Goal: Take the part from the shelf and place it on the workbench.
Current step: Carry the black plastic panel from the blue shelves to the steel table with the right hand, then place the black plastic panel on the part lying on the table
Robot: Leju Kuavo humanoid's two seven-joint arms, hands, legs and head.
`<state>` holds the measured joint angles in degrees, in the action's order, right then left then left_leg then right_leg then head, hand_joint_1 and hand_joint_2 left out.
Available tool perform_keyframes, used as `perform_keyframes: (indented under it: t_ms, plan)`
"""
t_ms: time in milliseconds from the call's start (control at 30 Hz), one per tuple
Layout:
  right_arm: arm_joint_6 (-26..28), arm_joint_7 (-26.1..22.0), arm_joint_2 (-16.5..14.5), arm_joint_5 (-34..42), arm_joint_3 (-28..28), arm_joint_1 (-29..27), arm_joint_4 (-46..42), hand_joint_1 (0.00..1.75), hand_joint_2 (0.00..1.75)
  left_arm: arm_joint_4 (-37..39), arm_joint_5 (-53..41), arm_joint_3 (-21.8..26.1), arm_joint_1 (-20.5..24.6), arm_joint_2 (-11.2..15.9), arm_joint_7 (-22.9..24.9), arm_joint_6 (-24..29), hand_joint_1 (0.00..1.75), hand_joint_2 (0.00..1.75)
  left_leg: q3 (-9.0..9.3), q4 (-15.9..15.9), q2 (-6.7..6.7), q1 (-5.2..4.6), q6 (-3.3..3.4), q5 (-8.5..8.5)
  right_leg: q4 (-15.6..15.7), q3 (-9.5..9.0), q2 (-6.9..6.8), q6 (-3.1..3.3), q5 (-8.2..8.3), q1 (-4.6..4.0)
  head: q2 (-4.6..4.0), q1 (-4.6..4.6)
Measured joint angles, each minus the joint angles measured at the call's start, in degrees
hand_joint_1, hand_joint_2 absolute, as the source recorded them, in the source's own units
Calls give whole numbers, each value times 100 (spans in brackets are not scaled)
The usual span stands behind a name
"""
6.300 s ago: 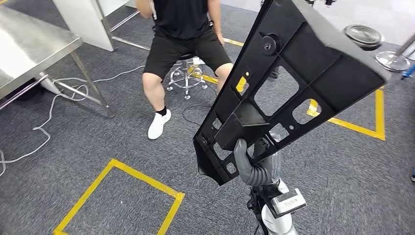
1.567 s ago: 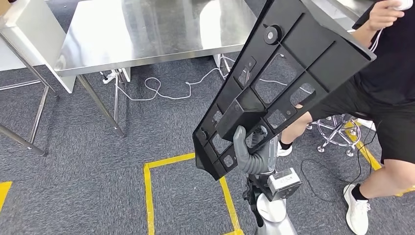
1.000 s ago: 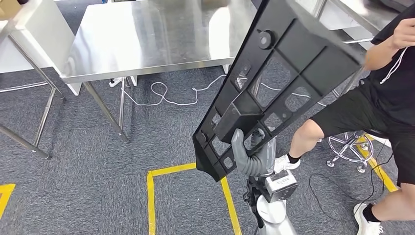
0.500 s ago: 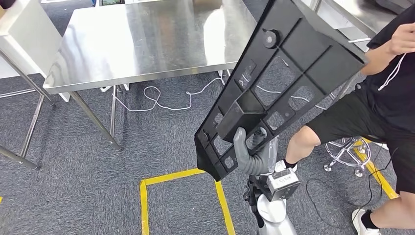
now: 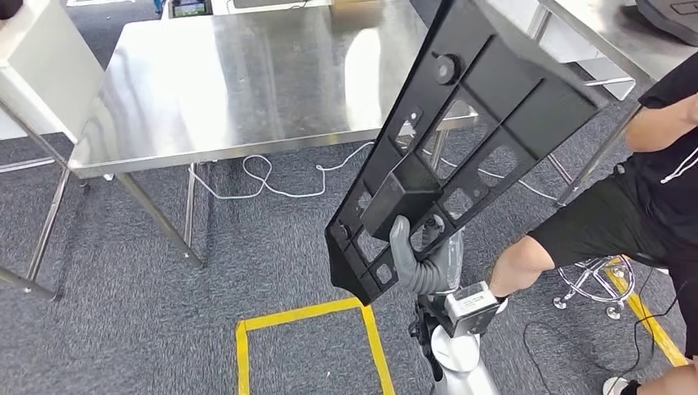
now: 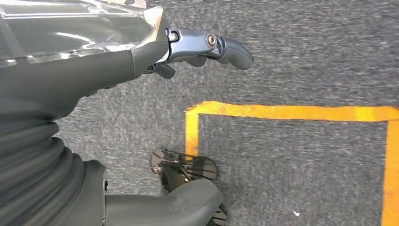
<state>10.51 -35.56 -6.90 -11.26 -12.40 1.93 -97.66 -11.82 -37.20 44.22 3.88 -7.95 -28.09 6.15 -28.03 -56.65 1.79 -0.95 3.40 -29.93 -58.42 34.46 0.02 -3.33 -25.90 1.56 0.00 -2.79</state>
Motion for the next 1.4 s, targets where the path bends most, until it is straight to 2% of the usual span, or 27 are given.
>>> perform_keyframes:
  t_ms: [67,133,200,267,333,367,467,500,533,600,667,700,733,800,833,867,900,933,967,1000,1033,1067,1133,1200,1267,1333,1400]
  plan:
    - [4,-2,1,-3,-2,5,10,175,175,1,-12,1,6,2,-1,1,0,175,-8,-53,1,-11,-46,-44,1,-55,-8,145,-33,1,0,9]
    - [13,-5,-3,-6,-3,19,8,175,175,-2,-42,-1,15,4,-1,0,0,175,-177,-344,-38,5,-98,-3,44,-139,-7,207,-63,37,0,19]
    - [25,-2,-10,-27,-13,28,7,175,175,-5,-79,-2,21,5,13,-2,0,175,-613,-992,-101,49,-187,-27,102,-265,-12,282,-125,60,0,26]
    - [33,8,-14,-67,-37,17,7,175,175,-5,-101,-2,19,4,50,-3,0,175,-1133,-1613,-140,113,-274,-297,130,-394,-9,322,-221,66,0,29]
    - [34,20,-14,-107,-64,-8,9,175,175,-5,-108,-1,15,6,109,5,0,175,-1441,-1722,-160,164,-317,-442,137,-559,3,314,-350,74,0,30]
    - [32,28,-15,-129,-83,-18,11,175,175,-5,-107,2,14,8,137,15,0,175,-1458,-1511,-165,181,-320,-306,138,-660,7,305,-422,79,0,30]
    - [19,55,-28,-198,-149,-19,22,175,175,-3,-96,19,4,10,185,40,0,175,-1296,-488,-180,183,-271,651,143,-897,17,249,-623,72,0,29]
    - [16,58,-32,-211,-159,-16,25,175,175,-3,-93,23,1,10,191,43,0,175,-1273,-300,-186,175,-253,862,141,-932,20,234,-659,64,0,31]
    - [15,60,-35,-217,-164,-14,28,175,175,-3,-91,26,-1,10,194,44,0,175,-1276,-221,-190,167,-243,956,134,-964,24,225,-676,56,0,32]
    - [15,61,-35,-218,-165,-13,29,175,175,-3,-90,26,-1,10,195,45,0,175,-1277,-222,-190,165,-242,952,133,-972,24,223,-678,55,0,32]
    - [14,73,-42,-231,-188,-11,35,175,175,-3,-81,37,-1,9,210,52,0,175,-1248,-252,-183,152,-223,885,174,-976,33,182,-734,32,0,28]
    - [12,84,-54,-252,-211,-5,40,175,175,-4,-74,45,3,4,217,64,0,175,-1179,-246,-167,135,-184,839,187,-1032,36,127,-746,11,0,26]
    - [9,99,-67,-275,-237,8,50,175,175,-6,-68,57,8,-5,223,79,0,175,-1069,-235,-147,108,-106,769,-43,-943,38,97,-808,-5,0,17]
    - [2,121,-86,-313,-267,23,67,175,175,-10,-71,72,15,-23,209,96,0,175,-822,-187,-89,31,56,621,-827,-415,35,122,-1077,-37,0,3]
    - [1,127,-86,-316,-272,25,75,175,175,-11,-80,76,14,-28,200,93,0,175,-723,-184,-64,-8,111,538,-1130,-86,35,164,-1190,-57,0,-4]
    - [0,130,-86,-318,-271,20,77,175,175,-11,-91,76,11,-30,187,81,0,175,-642,-185,-42,-43,128,466,-1088,85,35,169,-1177,-91,0,-4]
    - [0,131,-85,-318,-269,19,77,175,175,-11,-101,76,7,-33,179,70,0,175,-560,-184,-30,-70,136,408,-783,78,35,144,-965,-127,0,-4]
    - [0,132,-84,-318,-267,9,77,175,175,-9,-106,76,1,-38,173,61,0,175,-495,-178,-18,-91,141,351,-484,32,39,131,-643,-167,0,-2]
    - [0,132,-83,-318,-265,-1,77,175,175,-6,-108,76,-1,-40,166,51,0,175,-434,-182,-5,-110,137,299,-232,-8,39,150,-394,-205,0,10]
    - [0,134,-81,-319,-264,-12,75,175,175,-4,-108,76,1,-42,162,48,0,175,-399,-185,3,-120,124,253,-80,-57,41,197,-200,-230,0,16]
    - [0,137,-81,-319,-264,-24,69,175,175,-2,-108,77,2,-43,158,45,0,175,-377,-197,8,-123,107,228,-24,-73,43,260,-105,-245,0,24]
    - [0,141,-81,-320,-266,-27,63,175,175,-3,-109,78,5,-42,155,43,0,175,-353,-217,9,-123,88,219,21,-109,41,323,-117,-237,0,25]
    - [0,149,-89,-319,-266,-30,45,175,175,-9,-111,78,8,-34,154,39,0,175,-367,-300,-10,-112,44,186,125,-241,39,389,-90,-157,1,15]
    - [0,152,-109,-320,-267,-27,30,175,175,-15,-117,77,14,-30,151,37,0,175,-549,-666,-45,-68,-51,44,220,-410,28,430,-101,-82,1,15]
    - [0,156,-125,-322,-267,-37,23,175,175,-16,-123,77,11,-34,150,34,0,175,-967,-1339,-83,40,-191,-184,249,-500,22,444,-151,-56,1,20]
    - [0,160,-127,-323,-262,-63,22,175,175,-16,-125,77,3,-30,149,33,0,175,-1342,-1734,-117,162,-319,-247,248,-574,27,406,-227,-8,0,20]
    - [0,164,-127,-323,-254,-80,22,175,175,-16,-126,77,1,-20,149,29,0,175,-1337,-1379,-156,267,-434,119,247,-694,40,326,-323,64,0,20]
